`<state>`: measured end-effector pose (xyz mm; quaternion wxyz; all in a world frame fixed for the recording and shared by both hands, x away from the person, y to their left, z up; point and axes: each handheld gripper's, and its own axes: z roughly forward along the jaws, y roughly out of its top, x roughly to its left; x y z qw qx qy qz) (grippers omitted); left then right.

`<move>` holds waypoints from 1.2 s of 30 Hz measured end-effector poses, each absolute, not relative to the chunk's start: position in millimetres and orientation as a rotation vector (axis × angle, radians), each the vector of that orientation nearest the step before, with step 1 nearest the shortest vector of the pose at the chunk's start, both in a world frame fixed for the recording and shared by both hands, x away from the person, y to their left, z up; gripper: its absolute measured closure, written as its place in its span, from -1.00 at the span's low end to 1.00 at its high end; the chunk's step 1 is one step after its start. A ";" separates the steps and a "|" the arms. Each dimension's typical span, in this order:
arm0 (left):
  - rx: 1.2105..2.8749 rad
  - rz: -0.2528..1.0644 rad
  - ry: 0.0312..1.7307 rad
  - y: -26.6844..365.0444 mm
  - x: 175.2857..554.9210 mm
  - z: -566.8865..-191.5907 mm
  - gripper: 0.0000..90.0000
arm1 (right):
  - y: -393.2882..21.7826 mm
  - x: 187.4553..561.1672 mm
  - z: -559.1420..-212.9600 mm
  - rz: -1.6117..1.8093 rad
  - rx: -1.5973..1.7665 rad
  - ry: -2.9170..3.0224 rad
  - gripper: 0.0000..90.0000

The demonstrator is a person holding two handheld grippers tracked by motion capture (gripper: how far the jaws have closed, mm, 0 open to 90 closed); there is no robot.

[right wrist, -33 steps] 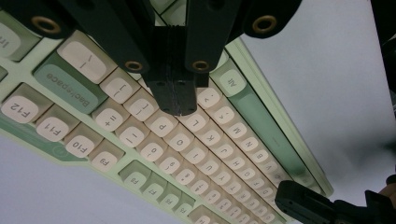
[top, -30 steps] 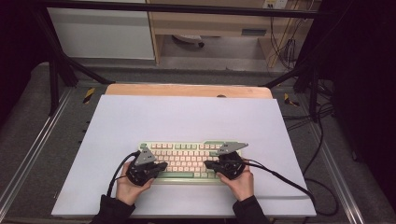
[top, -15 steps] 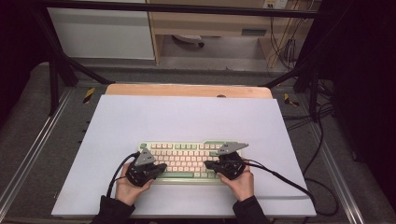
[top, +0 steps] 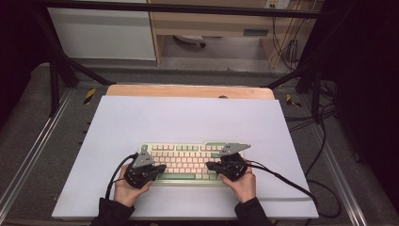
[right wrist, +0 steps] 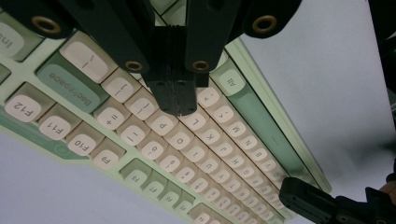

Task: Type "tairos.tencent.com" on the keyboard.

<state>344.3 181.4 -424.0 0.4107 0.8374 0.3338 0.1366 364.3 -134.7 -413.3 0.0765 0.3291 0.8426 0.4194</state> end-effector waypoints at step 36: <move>2.074 0.357 0.885 223.7 335.8 -421.4 1.00 | -92.2 380.6 -413.2 1.265 0.993 2.511 1.00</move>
